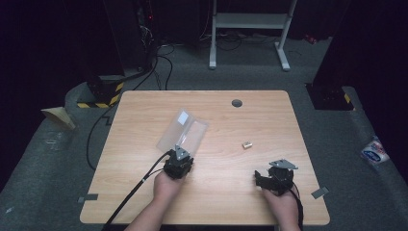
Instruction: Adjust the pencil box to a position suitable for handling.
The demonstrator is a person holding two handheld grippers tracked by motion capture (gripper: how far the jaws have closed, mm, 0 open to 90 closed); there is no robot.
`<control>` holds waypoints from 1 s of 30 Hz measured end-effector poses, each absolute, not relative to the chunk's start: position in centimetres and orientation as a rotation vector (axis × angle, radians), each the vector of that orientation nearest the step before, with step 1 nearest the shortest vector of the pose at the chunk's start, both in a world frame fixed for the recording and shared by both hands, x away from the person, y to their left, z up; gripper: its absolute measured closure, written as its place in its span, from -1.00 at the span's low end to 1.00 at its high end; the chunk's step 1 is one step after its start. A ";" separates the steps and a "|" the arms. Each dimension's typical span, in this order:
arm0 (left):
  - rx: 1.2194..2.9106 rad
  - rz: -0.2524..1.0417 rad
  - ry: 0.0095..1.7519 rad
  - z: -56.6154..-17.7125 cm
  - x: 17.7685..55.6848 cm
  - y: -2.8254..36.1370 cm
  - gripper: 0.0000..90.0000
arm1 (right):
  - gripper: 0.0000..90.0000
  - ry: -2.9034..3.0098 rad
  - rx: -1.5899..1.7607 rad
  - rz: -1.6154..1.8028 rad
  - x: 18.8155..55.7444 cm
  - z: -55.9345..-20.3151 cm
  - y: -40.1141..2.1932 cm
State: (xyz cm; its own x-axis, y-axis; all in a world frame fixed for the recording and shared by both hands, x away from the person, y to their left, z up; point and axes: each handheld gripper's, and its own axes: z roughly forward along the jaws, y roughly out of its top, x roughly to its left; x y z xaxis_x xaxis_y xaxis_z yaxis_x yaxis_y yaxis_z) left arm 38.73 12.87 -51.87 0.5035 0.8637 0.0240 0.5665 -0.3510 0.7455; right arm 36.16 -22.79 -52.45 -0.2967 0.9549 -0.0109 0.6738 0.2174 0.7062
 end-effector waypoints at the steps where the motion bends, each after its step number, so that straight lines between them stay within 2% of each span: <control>1: 2.059 0.551 1.167 -51.9 38.7 12.9 0.75 | -0.71 2.050 1.502 0.838 36.2 -52.5 -22.8; 21: 2.084 0.521 1.109 -51.8 37.4 12.8 0.82 | -0.71 2.050 1.502 0.837 36.2 -52.5 -22.8; 30: 2.071 0.531 1.107 -51.9 36.7 13.5 0.74 | -0.71 2.050 1.502 0.837 36.2 -52.5 -22.8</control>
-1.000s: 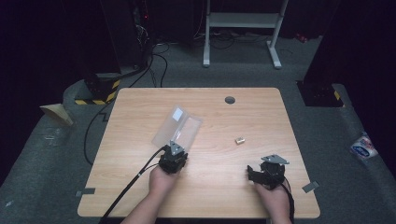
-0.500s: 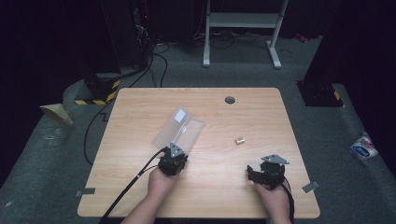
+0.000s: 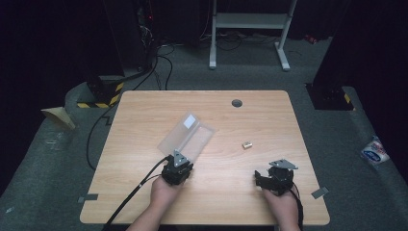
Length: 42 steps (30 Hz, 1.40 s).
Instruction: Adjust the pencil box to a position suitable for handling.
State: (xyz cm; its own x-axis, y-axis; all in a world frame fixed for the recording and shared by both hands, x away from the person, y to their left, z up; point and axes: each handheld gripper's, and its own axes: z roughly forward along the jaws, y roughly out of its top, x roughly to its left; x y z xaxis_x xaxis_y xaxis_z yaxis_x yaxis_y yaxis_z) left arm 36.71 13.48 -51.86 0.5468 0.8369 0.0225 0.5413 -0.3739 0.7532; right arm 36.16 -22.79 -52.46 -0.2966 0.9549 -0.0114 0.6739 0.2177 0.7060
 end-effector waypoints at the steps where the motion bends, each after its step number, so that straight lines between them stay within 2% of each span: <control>1: 2.070 0.531 1.110 -51.9 36.7 13.6 0.73 | -0.71 2.050 1.502 0.837 36.2 -52.5 -22.8; 38: 1.993 0.646 1.213 -50.9 36.3 19.0 0.57 | -0.71 2.050 1.502 0.837 36.2 -52.5 -22.8; 40: 1.973 0.629 1.226 -50.7 36.2 19.4 0.53 | -0.71 2.049 1.503 0.837 36.2 -52.5 -22.8; 42: 1.940 0.624 1.226 -50.5 36.0 19.6 0.40 | -0.71 2.049 1.503 0.837 36.2 -52.5 -22.8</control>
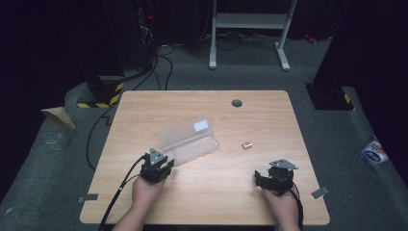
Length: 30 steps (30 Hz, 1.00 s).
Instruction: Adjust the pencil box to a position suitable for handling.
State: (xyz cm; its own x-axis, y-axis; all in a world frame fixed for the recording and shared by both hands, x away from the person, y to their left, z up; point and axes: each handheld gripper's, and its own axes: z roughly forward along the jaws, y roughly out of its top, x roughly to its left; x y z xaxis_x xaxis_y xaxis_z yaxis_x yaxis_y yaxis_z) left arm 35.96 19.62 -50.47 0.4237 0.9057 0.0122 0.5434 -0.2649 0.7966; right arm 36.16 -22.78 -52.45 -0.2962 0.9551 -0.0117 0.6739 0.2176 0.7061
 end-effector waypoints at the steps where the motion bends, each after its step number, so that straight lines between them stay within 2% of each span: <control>1: 1.935 0.632 1.222 -50.4 35.8 19.7 0.35 | -0.71 2.050 1.503 0.837 36.2 -52.5 -22.8; 6: 1.904 0.636 1.267 -50.5 35.5 20.1 -0.05 | -0.71 2.049 1.502 0.837 36.2 -52.5 -22.8; 8: 1.923 0.634 1.292 -50.7 35.7 20.0 -0.28 | -0.71 2.049 1.502 0.837 36.2 -52.5 -22.8; 10: 1.956 0.609 1.315 -51.1 35.9 20.0 -0.37 | -0.71 2.050 1.503 0.837 36.2 -52.5 -22.8; 15: 1.991 0.576 1.340 -51.7 36.4 19.7 -0.36 | -0.71 2.050 1.503 0.837 36.2 -52.5 -22.8; 18: 2.004 0.557 1.346 -51.9 36.6 19.7 -0.24 | -0.71 2.047 1.502 0.837 36.2 -52.5 -22.8; 23: 2.002 0.549 1.343 -52.0 36.9 19.8 0.05 | -0.71 2.049 1.502 0.838 36.2 -52.5 -22.8; 30: 1.993 0.565 1.347 -52.0 37.5 20.2 0.18 | -0.71 2.049 1.502 0.838 36.2 -52.5 -22.8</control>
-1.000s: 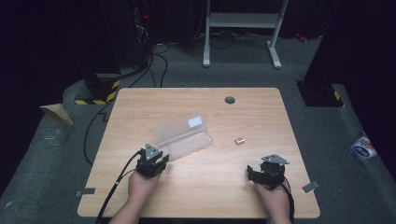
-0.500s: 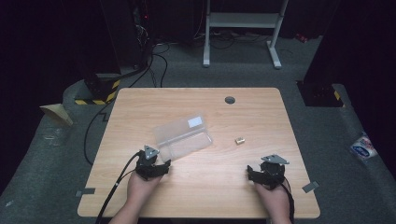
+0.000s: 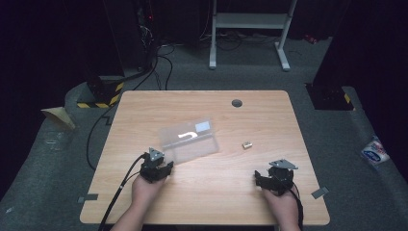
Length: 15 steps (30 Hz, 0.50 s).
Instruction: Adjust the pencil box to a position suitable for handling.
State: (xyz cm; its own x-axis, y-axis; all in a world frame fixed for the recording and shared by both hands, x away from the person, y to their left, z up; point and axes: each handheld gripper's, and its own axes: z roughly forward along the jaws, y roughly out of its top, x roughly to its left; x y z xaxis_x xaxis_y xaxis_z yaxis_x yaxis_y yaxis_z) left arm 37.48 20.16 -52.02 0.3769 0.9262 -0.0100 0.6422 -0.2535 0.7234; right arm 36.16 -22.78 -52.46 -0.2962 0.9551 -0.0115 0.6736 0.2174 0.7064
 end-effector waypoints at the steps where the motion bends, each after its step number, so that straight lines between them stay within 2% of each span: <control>1: 1.993 0.566 1.349 -52.0 37.6 20.2 0.19 | -0.71 2.050 1.502 0.837 36.2 -52.5 -22.8; 15: 1.972 0.586 1.374 -52.1 39.2 21.1 0.26 | -0.71 2.049 1.503 0.837 36.2 -52.5 -22.8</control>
State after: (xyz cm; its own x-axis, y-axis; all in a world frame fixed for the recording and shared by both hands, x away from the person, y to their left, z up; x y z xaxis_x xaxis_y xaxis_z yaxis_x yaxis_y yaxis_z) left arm 39.23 21.10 -52.10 0.3489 0.9371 -0.0069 0.6438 -0.2344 0.7284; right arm 36.16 -22.78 -52.46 -0.2962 0.9551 -0.0113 0.6739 0.2174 0.7062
